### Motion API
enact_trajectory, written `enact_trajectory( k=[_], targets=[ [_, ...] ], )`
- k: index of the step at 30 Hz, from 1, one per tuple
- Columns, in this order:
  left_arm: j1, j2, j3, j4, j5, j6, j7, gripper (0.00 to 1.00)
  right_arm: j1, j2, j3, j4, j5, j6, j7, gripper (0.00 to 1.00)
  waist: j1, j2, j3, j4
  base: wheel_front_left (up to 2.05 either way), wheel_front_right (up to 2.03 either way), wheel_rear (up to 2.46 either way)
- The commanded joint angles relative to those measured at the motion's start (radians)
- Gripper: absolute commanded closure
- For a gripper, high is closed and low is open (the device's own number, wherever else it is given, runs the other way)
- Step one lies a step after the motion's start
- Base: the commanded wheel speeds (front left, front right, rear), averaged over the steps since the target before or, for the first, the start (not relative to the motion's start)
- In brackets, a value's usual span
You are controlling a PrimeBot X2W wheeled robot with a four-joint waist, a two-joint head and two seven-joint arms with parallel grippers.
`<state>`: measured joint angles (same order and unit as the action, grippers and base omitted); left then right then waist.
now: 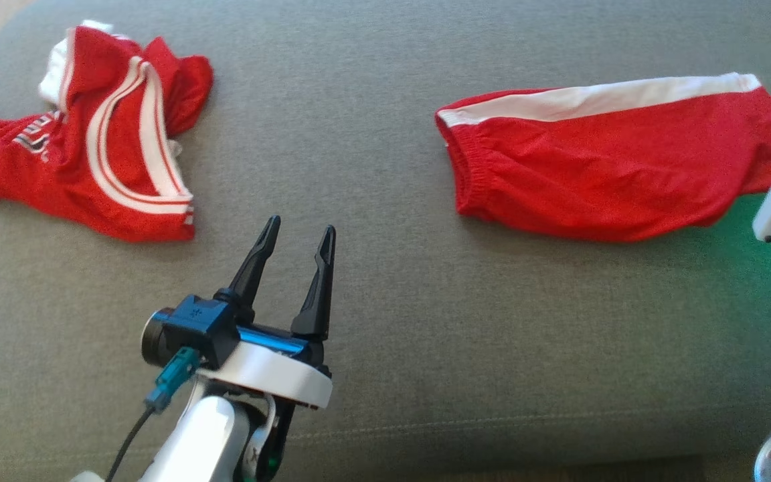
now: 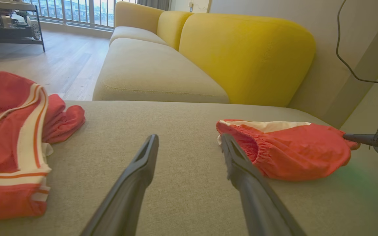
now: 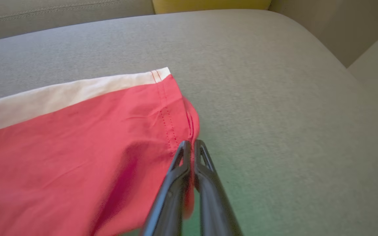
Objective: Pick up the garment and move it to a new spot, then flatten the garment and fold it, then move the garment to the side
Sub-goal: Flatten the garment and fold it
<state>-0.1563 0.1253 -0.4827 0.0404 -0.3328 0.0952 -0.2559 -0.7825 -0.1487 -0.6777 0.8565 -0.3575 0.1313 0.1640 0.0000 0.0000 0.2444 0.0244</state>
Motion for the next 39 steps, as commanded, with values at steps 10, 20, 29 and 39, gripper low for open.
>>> enact_trajectory(
  k=[10,20,29,39],
  targets=[
    [-0.022,-0.008,0.031,-0.017,0.009,-0.021,-0.006,0.0,0.046,0.026,0.099,-0.179,0.049,-0.001,0.016,1.0,0.0,0.0,-0.011,-0.002,0.0,0.0,0.0],
    [-0.002,-0.018,0.06,0.004,-0.003,-0.015,-0.006,0.0,0.076,0.073,0.329,-0.384,0.164,-0.001,0.069,1.0,0.0,0.0,-0.059,0.038,0.0,0.0,0.0],
    [0.008,-0.031,0.119,-0.006,-0.039,-0.034,-0.006,0.0,0.147,0.091,0.555,-0.584,0.307,-0.001,0.166,1.0,0.0,0.0,-0.075,0.076,0.0,0.0,0.0],
    [0.012,-0.041,0.134,0.0,-0.03,-0.05,-0.006,0.0,0.304,0.098,0.802,-0.615,0.355,-0.001,0.196,1.0,0.0,0.0,-0.066,0.102,0.0,0.0,0.0]
  ],
)
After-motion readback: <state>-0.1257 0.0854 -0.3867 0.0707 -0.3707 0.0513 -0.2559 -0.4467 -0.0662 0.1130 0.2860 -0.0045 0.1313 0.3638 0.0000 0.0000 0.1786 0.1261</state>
